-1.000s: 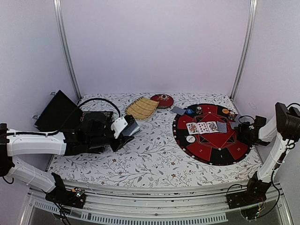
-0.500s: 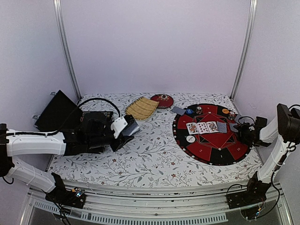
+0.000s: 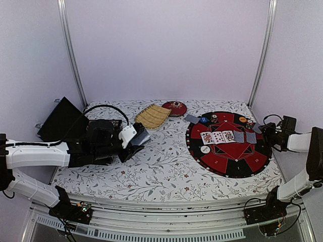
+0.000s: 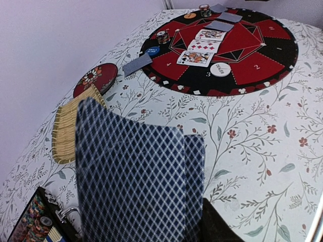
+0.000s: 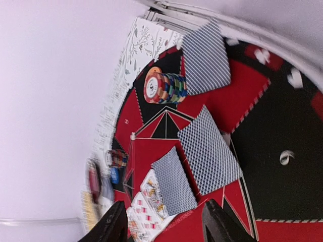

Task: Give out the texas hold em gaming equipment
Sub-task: Adjust the poker card in the community card area.

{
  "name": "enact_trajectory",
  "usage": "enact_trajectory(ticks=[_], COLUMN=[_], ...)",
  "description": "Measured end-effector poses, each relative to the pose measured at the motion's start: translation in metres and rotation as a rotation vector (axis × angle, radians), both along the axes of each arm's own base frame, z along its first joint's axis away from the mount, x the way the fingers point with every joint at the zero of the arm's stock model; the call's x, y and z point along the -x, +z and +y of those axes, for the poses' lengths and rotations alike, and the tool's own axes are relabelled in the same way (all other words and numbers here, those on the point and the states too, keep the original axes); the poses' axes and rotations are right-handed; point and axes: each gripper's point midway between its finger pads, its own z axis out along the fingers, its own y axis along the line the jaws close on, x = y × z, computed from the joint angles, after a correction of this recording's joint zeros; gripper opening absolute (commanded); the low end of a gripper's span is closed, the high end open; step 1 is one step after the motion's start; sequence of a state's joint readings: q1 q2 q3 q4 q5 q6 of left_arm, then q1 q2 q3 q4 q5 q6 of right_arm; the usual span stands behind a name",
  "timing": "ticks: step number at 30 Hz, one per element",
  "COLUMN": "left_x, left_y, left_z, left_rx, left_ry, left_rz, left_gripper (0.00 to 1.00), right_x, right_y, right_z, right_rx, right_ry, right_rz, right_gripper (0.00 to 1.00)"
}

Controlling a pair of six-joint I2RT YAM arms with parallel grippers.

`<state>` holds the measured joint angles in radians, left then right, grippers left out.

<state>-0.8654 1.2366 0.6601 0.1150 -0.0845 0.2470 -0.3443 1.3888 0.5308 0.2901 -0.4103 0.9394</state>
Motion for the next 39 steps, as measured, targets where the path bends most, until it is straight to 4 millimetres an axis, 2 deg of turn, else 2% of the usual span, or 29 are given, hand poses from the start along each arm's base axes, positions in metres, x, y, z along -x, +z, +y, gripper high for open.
enact_trajectory(ticks=[3,7,9,10,12,17,21,24,39], left_x=[0.000,0.000,0.000,0.000,0.001,0.001,0.002,0.001,0.001], left_y=[-0.001,-0.003,-0.003,-0.003,-0.002,0.005,0.003,0.001,-0.001], left_z=[0.000,-0.001,-0.001,0.000,0.000,0.003,0.004,0.004,0.003], left_rx=[-0.003,-0.010,-0.009,-0.009,-0.009,0.000,-0.008,-0.011,-0.016], left_ry=[-0.004,-0.008,-0.007,-0.007,-0.005,-0.001,0.001,0.001,0.001], left_rz=[-0.001,0.003,0.003,0.003,0.003,-0.009,-0.004,-0.001,0.003], left_gripper=[0.45,0.44,0.45,0.45,0.45,0.45,0.45,0.45,0.45], right_x=[-0.028,-0.107,-0.123,-0.128,-0.129,-0.116,-0.099,-0.092,-0.092], right_y=[0.022,0.067,0.067,0.060,0.039,-0.036,-0.073,-0.084,-0.083], right_z=[0.006,0.052,0.071,0.078,0.084,0.086,0.085,0.084,0.081], right_rx=[0.173,0.474,0.560,0.599,0.667,0.775,0.809,0.833,0.997], right_ry=[0.086,0.319,0.400,0.435,0.492,0.644,0.738,0.774,0.810], right_rz=[0.026,-0.004,0.011,0.036,0.107,0.357,0.480,0.527,0.564], right_gripper=[0.63,0.72,0.73,0.72,0.69,0.55,0.48,0.42,0.43])
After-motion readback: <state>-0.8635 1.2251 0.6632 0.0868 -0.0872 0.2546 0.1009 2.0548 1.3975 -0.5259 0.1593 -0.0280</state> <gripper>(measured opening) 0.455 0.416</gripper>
